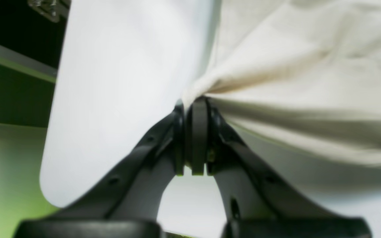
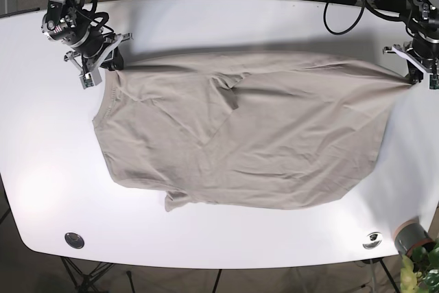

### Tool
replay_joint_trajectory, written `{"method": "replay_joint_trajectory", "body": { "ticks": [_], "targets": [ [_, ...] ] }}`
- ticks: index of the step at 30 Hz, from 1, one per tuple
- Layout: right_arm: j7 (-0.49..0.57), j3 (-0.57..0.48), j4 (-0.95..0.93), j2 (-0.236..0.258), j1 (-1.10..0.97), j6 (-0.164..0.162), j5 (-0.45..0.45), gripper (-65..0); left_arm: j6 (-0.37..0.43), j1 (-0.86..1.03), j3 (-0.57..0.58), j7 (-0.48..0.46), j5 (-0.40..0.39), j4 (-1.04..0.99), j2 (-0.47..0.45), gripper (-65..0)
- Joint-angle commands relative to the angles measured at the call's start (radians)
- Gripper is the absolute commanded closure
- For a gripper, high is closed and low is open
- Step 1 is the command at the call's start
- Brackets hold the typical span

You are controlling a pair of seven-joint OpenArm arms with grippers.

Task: Fold the T-shirt properly
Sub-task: 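Pull the held shirt edge taut with both grippers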

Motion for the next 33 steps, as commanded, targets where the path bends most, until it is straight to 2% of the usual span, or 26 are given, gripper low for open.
{"method": "replay_joint_trajectory", "body": {
  "ticks": [1,5,8,12,13,15,16,19,22,27,33],
  "targets": [
    [0.020,0.004,0.016,0.013,0.003,0.007,0.011,-2.4,0.007,-0.026,-0.005,-0.010,-0.002,0.018,-0.020,0.0],
    [0.020,0.006,0.024,0.017,-0.008,0.009,0.011,-3.6,0.007,-0.037,-0.005,0.016,0.021,0.017,-0.020,0.0],
    [0.020,0.008,0.053,0.014,-0.028,0.009,0.013,-14.3,0.007,-0.032,-0.005,0.016,0.020,0.017,-0.020,0.0],
    [0.020,0.006,0.122,0.008,-0.051,0.013,0.014,-34.6,0.007,-0.032,-0.005,0.016,0.020,0.015,-0.020,0.0],
    [0.020,0.004,0.137,-0.006,-0.054,0.027,0.014,-38.5,0.007,-0.032,-0.005,0.016,0.020,0.015,-0.020,0.0],
    [0.020,0.012,0.159,-0.023,-0.056,0.067,0.014,-41.7,0.007,-0.032,-0.005,0.016,0.020,0.014,-0.020,0.0],
    [0.020,0.012,0.165,-0.032,-0.053,0.093,0.014,-42.5,0.007,-0.032,-0.005,0.016,0.020,0.014,-0.020,0.0],
    [0.020,0.004,0.166,-0.033,-0.042,0.122,0.013,-42.5,0.007,-0.032,-0.005,0.016,0.020,0.014,-0.020,0.0],
    [0.008,0.004,0.145,-0.038,0.001,0.124,0.010,-42.5,0.007,-0.032,-0.005,0.016,0.020,0.014,-0.020,0.0],
    [-0.095,0.011,0.035,-0.038,0.118,0.125,0.008,-42.3,0.007,-0.031,0.024,0.016,0.021,0.014,-0.023,0.0],
    [-0.105,0.004,-0.047,-0.032,0.171,0.132,0.013,-42.3,0.007,-0.031,0.027,0.016,0.021,0.014,-0.020,0.0]
  ]
}}
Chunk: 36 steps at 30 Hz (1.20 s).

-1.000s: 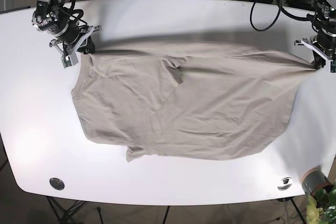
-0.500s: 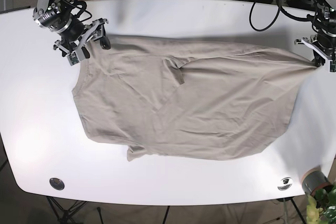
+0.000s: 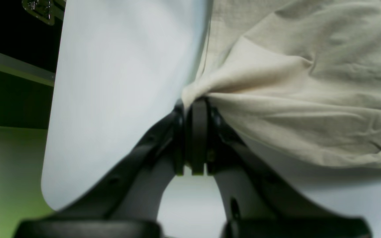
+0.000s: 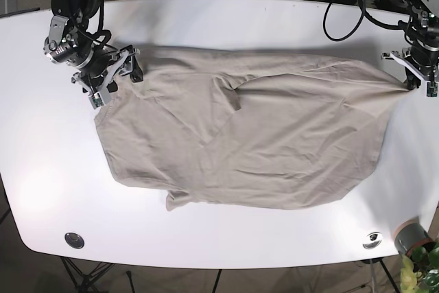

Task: Fold the T-shirt properly
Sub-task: 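Pull the held shirt edge taut with both grippers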

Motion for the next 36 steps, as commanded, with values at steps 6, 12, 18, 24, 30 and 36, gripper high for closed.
{"method": "replay_joint_trajectory", "body": {
  "ticks": [6,12,18,24,30,36],
  "targets": [
    [-0.026,-0.002,0.010,0.006,0.009,0.008,0.014,-42.2,0.006,-0.005,-0.002,-0.022,-0.006,0.013,-0.017,0.0],
    [-0.026,0.000,0.007,-0.017,0.006,0.008,0.013,-35.4,0.006,-0.010,-0.002,-0.022,-0.006,0.013,-0.017,0.0],
    [-0.028,0.000,0.005,-0.020,0.007,0.008,0.013,-5.5,0.006,-0.014,-0.002,-0.022,-0.006,0.013,-0.017,0.0],
    [-0.028,0.006,0.034,-0.020,-0.016,0.008,0.014,-2.2,0.006,-0.034,-0.004,-0.022,-0.008,0.013,-0.016,0.0],
    [-0.025,0.008,0.162,-0.022,-0.091,0.008,0.014,-2.2,0.006,-0.031,-0.009,-0.021,-0.008,0.004,-0.005,0.0],
    [-0.023,0.024,0.274,-0.054,-0.191,0.008,0.014,-2.1,0.006,0.056,-0.038,-0.021,-0.006,0.004,0.026,0.0]
  ]
}}
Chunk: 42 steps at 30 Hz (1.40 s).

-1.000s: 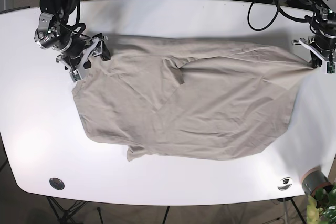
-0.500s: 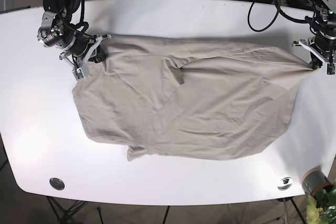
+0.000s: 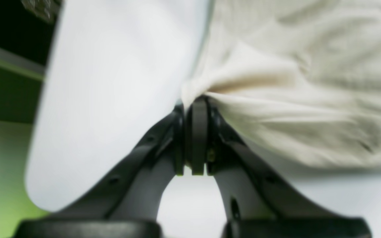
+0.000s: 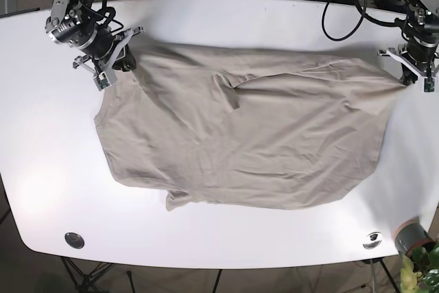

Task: Fold the T-shirt properly
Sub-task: 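Pull the held shirt edge taut with both grippers, then drag the held shirt edge with both grippers toward the robot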

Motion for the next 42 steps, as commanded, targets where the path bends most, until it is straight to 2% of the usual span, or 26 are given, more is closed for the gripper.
{"method": "replay_joint_trajectory", "body": {
  "ticks": [1,5,8,14,18,27,36,38,42],
  "targets": [
    [0.015,0.035,0.047,-0.021,-0.030,0.007,0.014,-2.1,0.006,0.030,-0.018,-0.013,-0.002,0.013,-0.014,0.0],
    [0.015,0.081,0.061,-0.053,-0.068,0.008,0.014,-2.1,0.006,0.097,-0.017,-0.013,-0.006,0.013,-0.014,0.0],
    [0.015,0.119,0.063,-0.061,-0.105,0.043,0.014,-2.1,0.006,0.137,-0.021,-0.013,-0.006,0.013,-0.014,0.0],
    [0.011,0.188,0.063,-0.062,-0.131,0.043,0.014,-2.1,0.006,0.166,-0.024,-0.013,-0.002,0.012,-0.018,0.0],
    [0.011,0.194,0.063,-0.062,-0.127,0.043,0.014,-2.1,0.006,0.159,-0.015,-0.013,-0.008,0.017,-0.015,0.0],
    [0.011,0.201,0.027,-0.047,-0.039,0.043,0.006,-2.1,0.006,0.018,0.000,-0.011,-0.002,0.017,-0.015,0.0],
    [0.011,0.201,-0.035,-0.024,0.054,0.043,0.003,-2.1,0.006,-0.042,0.098,-0.011,0.000,-0.025,-0.049,0.0],
    [0.011,0.201,-0.063,-0.009,0.079,0.043,-0.015,-2.1,0.006,-0.068,0.100,-0.011,0.000,-0.063,-0.050,0.0],
    [0.015,0.201,-0.098,-0.009,0.116,0.043,-0.065,-2.1,0.006,-0.111,0.103,-0.011,0.007,-0.128,-0.072,0.0]
  ]
}}
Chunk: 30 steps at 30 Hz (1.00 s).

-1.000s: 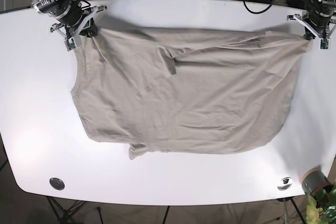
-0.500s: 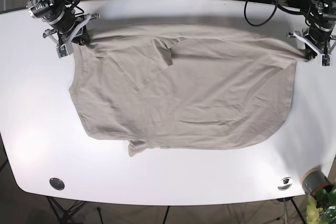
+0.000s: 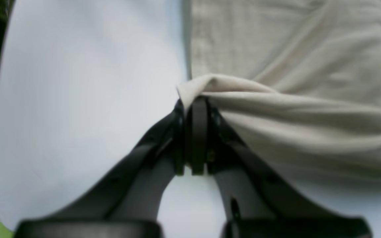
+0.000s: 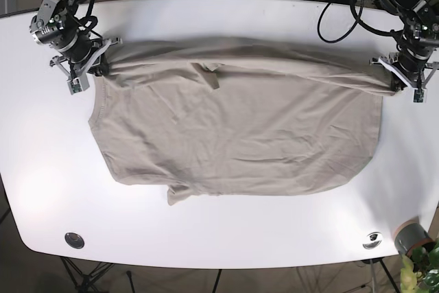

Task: Fold the T-shirt properly
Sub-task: 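Drag the held shirt edge with both grippers toward the robot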

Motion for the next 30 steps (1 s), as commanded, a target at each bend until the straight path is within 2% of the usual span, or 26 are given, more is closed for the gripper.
{"method": "replay_joint_trajectory", "body": {
  "ticks": [1,7,12,17,24,26,27,30],
  "targets": [
    [0.019,0.004,-0.001,0.014,0.026,0.001,-0.013,-2.1,0.002,-0.032,0.016,-0.022,0.004,-0.026,-0.043,0.0],
    [0.019,0.031,-0.002,0.009,0.058,0.001,-0.073,-2.1,0.002,-0.114,0.052,-0.027,0.077,-0.126,-0.048,0.0],
    [0.019,0.052,-0.056,0.014,0.098,0.001,-0.078,-2.1,0.002,-0.194,0.056,-0.027,0.119,-0.224,-0.048,0.0],
    [0.022,0.052,-0.113,0.015,0.113,0.001,-0.078,-2.2,0.002,-0.234,0.060,-0.028,0.137,-0.294,-0.063,0.0],
    [0.028,0.055,-0.116,0.015,0.139,0.001,-0.079,-2.7,0.002,-0.263,0.172,-0.059,0.134,-0.390,-0.103,-0.4],
    [0.037,0.055,-0.113,0.015,0.145,0.001,-0.079,-3.8,0.002,-0.266,0.195,-0.081,0.134,-0.407,-0.104,-8.8],
    [0.039,0.055,-0.113,0.015,0.147,0.001,-0.079,-6.7,0.002,-0.268,0.204,-0.091,0.134,-0.408,-0.104,-16.5],
    [0.039,0.055,-0.108,0.022,0.148,0.001,-0.079,-20.0,0.002,-0.266,0.204,-0.099,0.133,-0.399,-0.103,-38.2]
  ]
}}
